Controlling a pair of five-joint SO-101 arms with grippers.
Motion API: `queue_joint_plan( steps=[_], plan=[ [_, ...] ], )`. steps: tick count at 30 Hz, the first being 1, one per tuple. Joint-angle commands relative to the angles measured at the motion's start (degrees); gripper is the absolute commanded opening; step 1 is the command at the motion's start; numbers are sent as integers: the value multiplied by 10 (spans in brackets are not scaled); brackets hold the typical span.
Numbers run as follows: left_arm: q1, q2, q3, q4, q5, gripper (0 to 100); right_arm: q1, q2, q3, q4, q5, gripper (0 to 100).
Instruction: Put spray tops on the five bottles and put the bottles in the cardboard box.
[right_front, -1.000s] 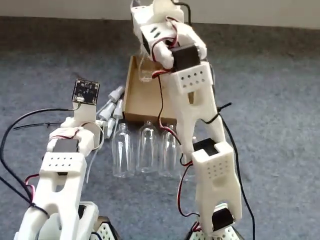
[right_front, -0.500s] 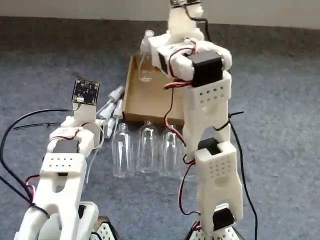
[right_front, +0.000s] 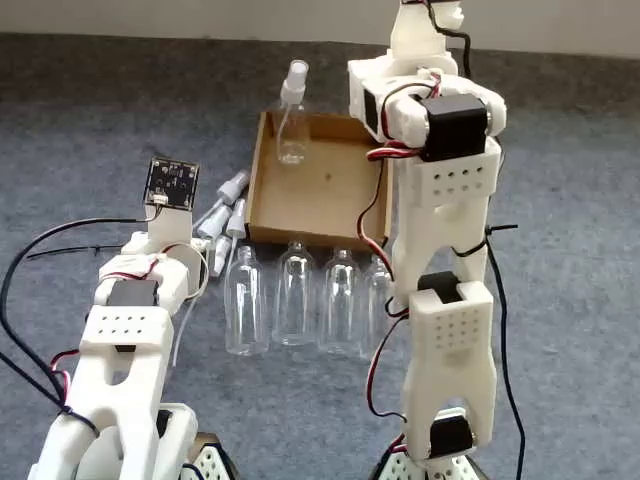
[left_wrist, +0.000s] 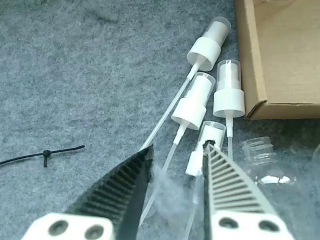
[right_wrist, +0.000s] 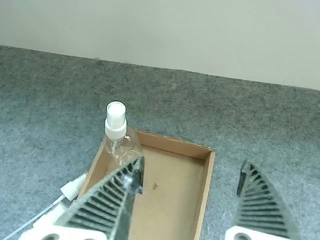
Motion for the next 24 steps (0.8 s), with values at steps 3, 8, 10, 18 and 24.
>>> queue_joint_plan(
  steps=[3, 8, 10, 18, 24],
  plan=[
    [7, -9, -3, -13, 2, 154, 21, -124, 209, 13, -3, 252],
    [7, -9, -3, -13, 2, 154, 22, -297, 511, 7, 0, 252],
    [7, -9, -3, -13, 2, 154, 19, -363, 619, -13, 20, 252],
    [7, -9, -3, -11, 2, 154, 14, -587, 1035, -161, 30, 281],
    [8, -9, -3, -11, 2, 154, -21, -678, 1308, -306, 30, 316]
  ],
)
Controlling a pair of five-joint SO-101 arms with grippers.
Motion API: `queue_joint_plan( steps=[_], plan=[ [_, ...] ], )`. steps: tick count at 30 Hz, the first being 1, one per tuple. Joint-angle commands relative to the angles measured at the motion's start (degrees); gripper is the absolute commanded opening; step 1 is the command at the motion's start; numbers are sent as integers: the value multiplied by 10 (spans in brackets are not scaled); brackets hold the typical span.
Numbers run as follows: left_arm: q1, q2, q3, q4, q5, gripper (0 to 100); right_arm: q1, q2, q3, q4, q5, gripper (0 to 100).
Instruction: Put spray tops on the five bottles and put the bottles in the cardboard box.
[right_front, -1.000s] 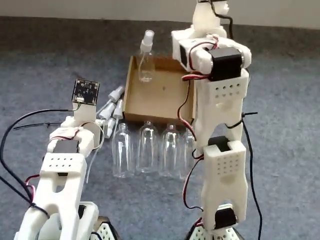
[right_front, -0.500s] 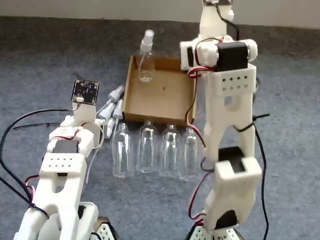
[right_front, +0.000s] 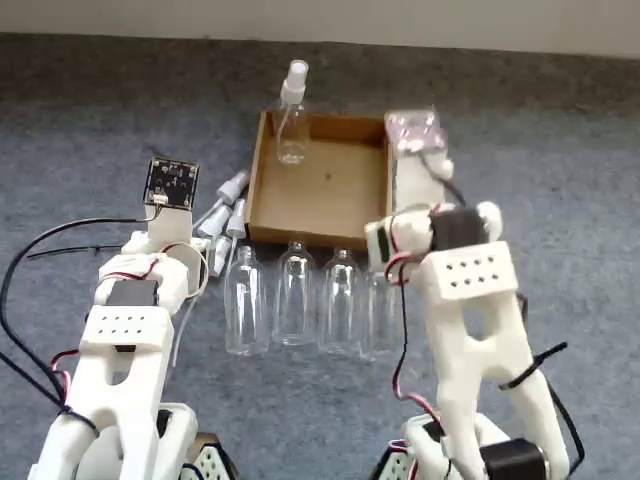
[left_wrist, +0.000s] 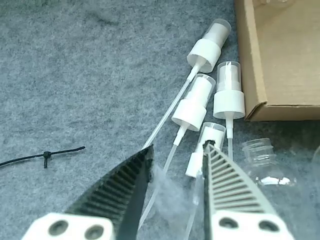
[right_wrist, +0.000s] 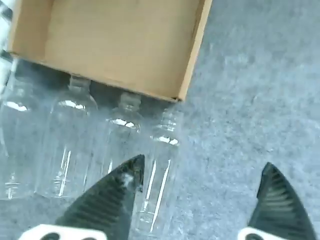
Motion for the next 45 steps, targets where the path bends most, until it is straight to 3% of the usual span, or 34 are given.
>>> queue_joint_plan(
  steps=[1, 13, 20, 23, 31, 37, 42, 45],
  plan=[
    [8, -9, -3, -7, 2, 154, -17, -50, 142, -83, 7, 316],
    [8, -9, -3, -6, 2, 154, -18, 52, 196, -204, -44, 316],
    [8, -9, -3, -6, 2, 154, -14, 121, 197, -212, -42, 313],
    [8, -9, -3, -6, 2, 154, 16, 129, 198, -211, -40, 255],
    [8, -9, 2, -10, 2, 154, 166, 134, 193, -213, 112, 115],
    [8, -9, 3, -10, 2, 154, 190, 134, 192, -236, 223, 52],
    [8, -9, 4, -10, 2, 154, 210, 129, 192, -236, 250, 67],
    [8, -9, 4, -10, 2, 154, 222, 128, 191, -203, 250, 170]
  ],
)
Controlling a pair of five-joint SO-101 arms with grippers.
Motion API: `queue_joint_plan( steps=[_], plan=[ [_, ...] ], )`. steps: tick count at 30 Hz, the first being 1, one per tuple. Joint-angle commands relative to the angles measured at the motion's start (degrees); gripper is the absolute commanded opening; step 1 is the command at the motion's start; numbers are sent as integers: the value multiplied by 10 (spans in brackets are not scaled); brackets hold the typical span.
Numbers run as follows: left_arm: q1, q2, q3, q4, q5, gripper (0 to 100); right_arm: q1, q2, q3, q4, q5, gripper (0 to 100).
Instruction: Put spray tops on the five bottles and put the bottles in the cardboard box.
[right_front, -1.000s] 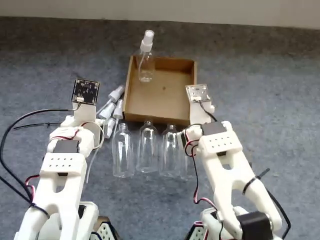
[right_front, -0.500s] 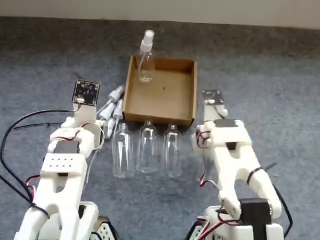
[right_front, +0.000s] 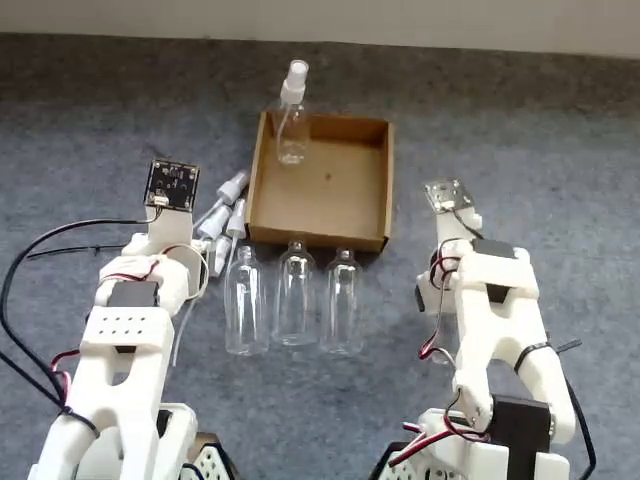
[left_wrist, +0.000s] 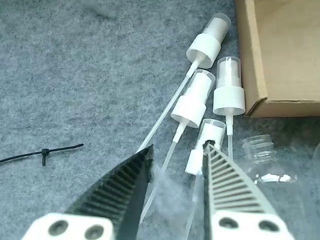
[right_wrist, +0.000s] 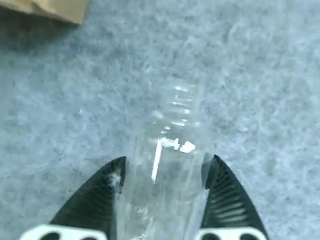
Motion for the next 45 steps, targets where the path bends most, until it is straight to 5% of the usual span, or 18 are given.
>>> queue_joint_plan(
  steps=[1, 4, 11, 16, 34, 45],
  plan=[
    [8, -9, -1, -10, 2, 154, 17, -7, -9, 28, 10, 210],
    [9, -9, 0, -10, 2, 154, 17, -7, -9, 35, 11, 286],
    [10, -9, 0, -10, 2, 154, 30, -7, -80, 134, 5, 287],
    [11, -9, 0, -10, 2, 154, 63, -7, -186, 175, -77, 287],
    [9, -9, 0, -8, 2, 154, -30, 0, -98, 70, -91, 214],
    [8, -9, 0, -7, 2, 154, -29, 0, -93, 70, -91, 213]
  ],
)
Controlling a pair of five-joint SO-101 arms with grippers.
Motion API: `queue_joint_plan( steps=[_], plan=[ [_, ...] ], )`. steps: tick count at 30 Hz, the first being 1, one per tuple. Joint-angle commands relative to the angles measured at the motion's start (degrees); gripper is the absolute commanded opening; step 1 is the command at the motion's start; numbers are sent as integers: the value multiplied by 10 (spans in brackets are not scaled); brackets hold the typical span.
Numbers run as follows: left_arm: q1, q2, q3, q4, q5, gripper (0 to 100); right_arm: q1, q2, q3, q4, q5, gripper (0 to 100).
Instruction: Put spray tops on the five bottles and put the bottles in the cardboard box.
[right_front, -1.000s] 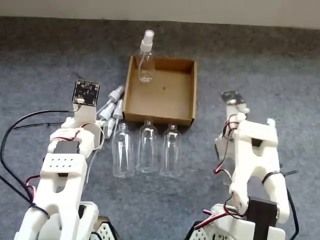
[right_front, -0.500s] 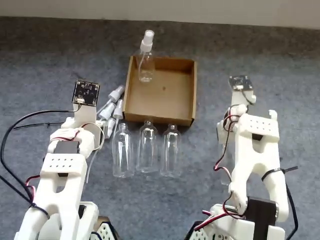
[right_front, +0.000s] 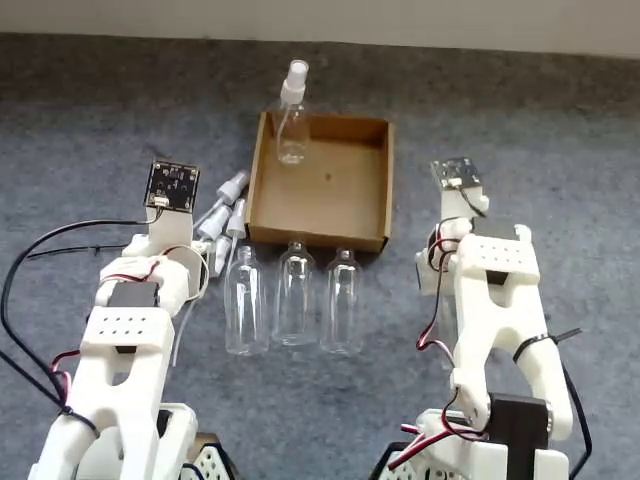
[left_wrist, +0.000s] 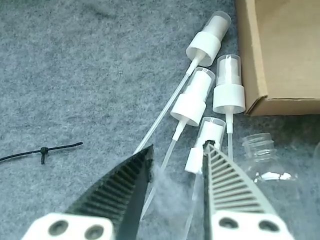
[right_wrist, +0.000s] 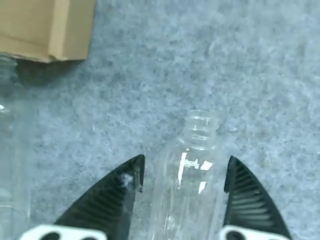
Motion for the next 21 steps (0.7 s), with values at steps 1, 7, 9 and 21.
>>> queue_joint_plan(
  steps=[1, 7, 9, 21],
  plan=[
    [8, -9, -3, -7, 2, 154, -4, -3, 0, -7, -5, 213],
    [8, -9, -3, -7, 2, 154, -4, -3, 16, -7, -6, 213],
    [8, -9, -3, -7, 2, 154, -4, -3, 21, -7, -4, 213],
    [8, -9, -3, -7, 2, 154, 19, -3, 48, -33, -3, 215]
  ],
)
